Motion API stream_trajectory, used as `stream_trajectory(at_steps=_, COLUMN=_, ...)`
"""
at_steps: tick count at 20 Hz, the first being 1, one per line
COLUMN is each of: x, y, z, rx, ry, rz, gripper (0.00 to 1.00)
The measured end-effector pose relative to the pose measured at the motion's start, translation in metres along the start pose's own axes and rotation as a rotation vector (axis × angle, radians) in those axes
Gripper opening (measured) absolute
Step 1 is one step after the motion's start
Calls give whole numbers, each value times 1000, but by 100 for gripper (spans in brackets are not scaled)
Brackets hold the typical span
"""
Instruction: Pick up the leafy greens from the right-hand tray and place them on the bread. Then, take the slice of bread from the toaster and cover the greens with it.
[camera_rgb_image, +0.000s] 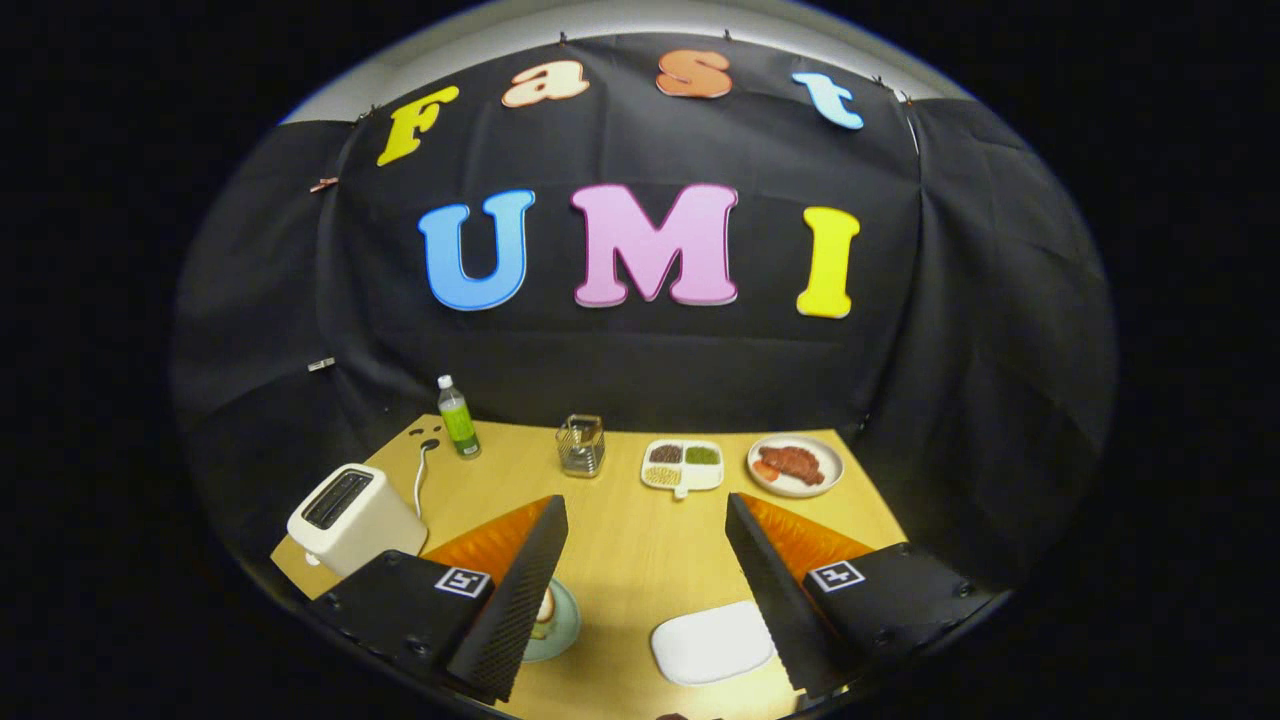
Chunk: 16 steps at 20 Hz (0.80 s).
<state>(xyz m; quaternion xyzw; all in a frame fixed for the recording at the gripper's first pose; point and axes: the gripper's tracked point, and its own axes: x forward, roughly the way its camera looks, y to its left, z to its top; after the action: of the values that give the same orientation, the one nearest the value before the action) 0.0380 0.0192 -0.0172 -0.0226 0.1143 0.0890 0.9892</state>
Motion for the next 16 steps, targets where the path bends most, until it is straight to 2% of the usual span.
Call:
stream_trajectory(at_steps=4, x=-31, y=-30, z=40, rx=-42, ry=-104, rz=47, gripper=99)
stream_trajectory(at_steps=7, x=-50, y=-48, z=62, rx=-15, ry=-146, rz=106, gripper=99)
stream_trajectory(at_steps=9, x=-60, y=-70, z=70, rx=14, ry=-177, rz=99, gripper=98)
stream_trajectory(at_steps=13, x=-67, y=-97, z=50, rx=61, ry=-149, rz=64, gripper=99)
stream_trajectory(at_steps=16, x=-63, y=-100, z=31, rx=73, ry=-95, rz=46, gripper=98)
